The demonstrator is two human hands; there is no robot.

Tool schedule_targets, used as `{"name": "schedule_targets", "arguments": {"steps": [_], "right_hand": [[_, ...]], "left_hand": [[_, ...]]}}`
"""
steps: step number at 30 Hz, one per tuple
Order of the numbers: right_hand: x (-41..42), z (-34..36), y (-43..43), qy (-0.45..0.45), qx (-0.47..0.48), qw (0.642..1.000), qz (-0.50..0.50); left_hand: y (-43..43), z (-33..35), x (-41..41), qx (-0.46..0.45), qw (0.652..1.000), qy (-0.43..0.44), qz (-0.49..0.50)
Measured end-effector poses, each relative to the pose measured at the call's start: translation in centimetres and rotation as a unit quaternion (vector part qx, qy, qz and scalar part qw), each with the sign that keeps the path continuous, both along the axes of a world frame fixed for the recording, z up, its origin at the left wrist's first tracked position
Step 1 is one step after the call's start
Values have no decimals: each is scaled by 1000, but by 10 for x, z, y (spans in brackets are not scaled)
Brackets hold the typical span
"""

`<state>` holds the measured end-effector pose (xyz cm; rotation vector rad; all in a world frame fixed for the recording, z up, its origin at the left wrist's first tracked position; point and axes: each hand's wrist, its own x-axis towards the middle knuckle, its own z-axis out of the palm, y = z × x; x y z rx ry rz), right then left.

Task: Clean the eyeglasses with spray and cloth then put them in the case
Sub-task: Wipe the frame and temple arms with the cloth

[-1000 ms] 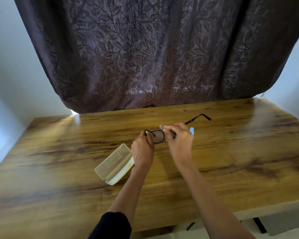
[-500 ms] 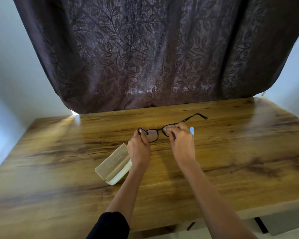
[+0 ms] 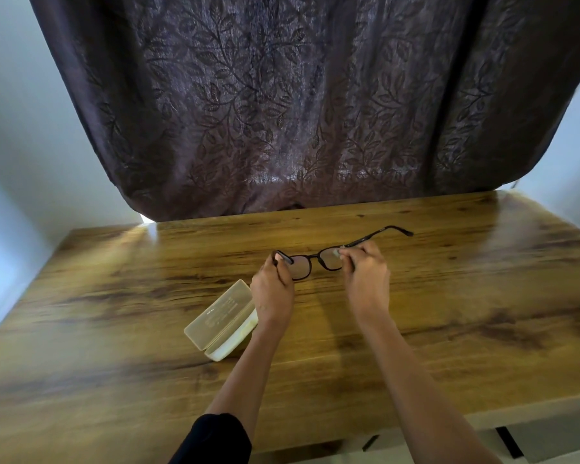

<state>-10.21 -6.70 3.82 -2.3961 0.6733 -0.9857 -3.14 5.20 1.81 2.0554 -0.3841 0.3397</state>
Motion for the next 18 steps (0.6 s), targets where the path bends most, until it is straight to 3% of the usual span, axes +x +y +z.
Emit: {"name": "schedule_targets", "arguments": {"steps": [7, 13, 18], "right_hand": [[6, 4, 16, -3, -40, 997, 68], [8, 8, 0, -3, -14, 1000, 2], [12, 9, 18, -13, -33, 997, 68]], "left_hand": [[2, 4, 5, -13, 1000, 13, 9], [4, 5, 5, -6, 1000, 18, -2], [2, 5, 8, -14, 1000, 8, 6]]}}
